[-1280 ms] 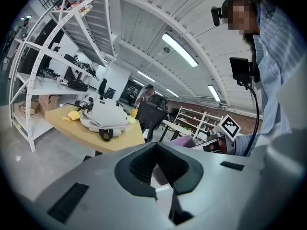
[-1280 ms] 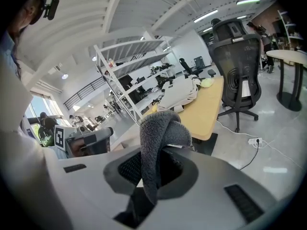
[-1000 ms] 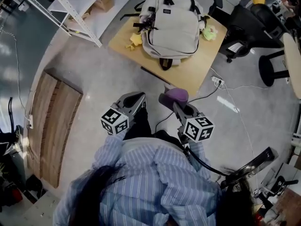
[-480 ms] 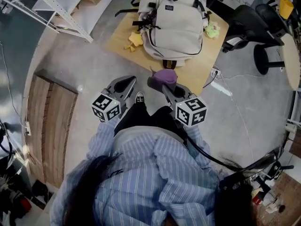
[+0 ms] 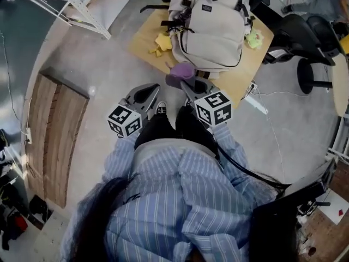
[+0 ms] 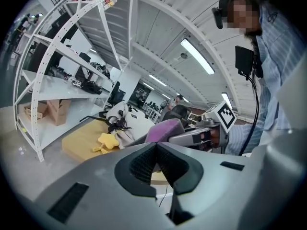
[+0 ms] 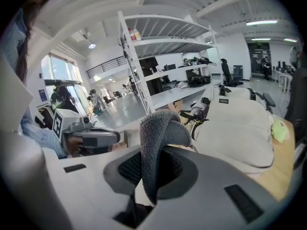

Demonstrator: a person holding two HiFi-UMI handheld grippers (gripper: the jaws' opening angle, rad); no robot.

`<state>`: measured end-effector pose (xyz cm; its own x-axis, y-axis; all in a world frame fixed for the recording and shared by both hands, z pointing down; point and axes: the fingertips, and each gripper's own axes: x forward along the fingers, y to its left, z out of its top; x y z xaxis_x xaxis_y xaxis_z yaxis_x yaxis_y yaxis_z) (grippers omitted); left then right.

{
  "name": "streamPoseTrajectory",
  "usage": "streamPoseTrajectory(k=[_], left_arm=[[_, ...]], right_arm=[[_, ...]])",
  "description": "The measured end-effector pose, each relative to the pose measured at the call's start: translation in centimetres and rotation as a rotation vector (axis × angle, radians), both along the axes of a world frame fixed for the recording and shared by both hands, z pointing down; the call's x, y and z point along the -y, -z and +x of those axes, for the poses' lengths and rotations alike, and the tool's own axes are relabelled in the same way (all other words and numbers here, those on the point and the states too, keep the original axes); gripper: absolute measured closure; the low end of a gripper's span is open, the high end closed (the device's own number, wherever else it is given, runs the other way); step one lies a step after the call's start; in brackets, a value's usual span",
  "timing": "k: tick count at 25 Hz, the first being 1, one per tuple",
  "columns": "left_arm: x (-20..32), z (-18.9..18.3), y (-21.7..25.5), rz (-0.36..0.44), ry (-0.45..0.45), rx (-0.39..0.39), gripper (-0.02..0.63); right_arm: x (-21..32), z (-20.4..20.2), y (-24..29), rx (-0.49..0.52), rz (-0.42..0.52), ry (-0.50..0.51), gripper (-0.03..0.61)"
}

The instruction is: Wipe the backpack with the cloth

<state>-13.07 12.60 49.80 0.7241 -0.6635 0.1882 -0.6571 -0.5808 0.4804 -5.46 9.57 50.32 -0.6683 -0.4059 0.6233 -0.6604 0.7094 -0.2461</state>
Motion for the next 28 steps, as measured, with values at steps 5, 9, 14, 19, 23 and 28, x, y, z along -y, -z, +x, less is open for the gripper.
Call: streamPoseTrajectory(k=[5, 9, 14, 19, 23, 28], left_arm=[[0.6, -0.4, 0.1, -0.019, 0.097, 0.0, 0.61], [1.7, 0.9, 0.3, -0.021, 0.114, 0.022, 0.609], [3.4, 4.1, 0.9, -0.016, 0.101, 0.021, 0.609], [5.3, 7.5, 1.2, -0.008, 0.046, 0.034, 0.609], [6.6, 10.0, 1.4, 0.001, 0.018, 0.035, 0.609], [7.4, 12.9, 1.7, 0.005, -0.005, 0.04, 0.609]], right_arm=[[2.4, -1.2, -2.7, -0.065, 0.001, 0.134, 0.537], [4.5, 0.6, -4.1, -0.097, -0.009, 0.151, 0.537], [5.8, 6.6, -5.4, -0.129, -0.037, 0.102, 0.537], [6.2, 13.3, -5.7, -0.136, -0.06, 0.025, 0.537], [6.5, 17.8, -6.0, -0.147, -0.069, -0.026, 0.537], [7.5, 22.6, -6.3, -0.167, -0.067, -0.06, 0.537]])
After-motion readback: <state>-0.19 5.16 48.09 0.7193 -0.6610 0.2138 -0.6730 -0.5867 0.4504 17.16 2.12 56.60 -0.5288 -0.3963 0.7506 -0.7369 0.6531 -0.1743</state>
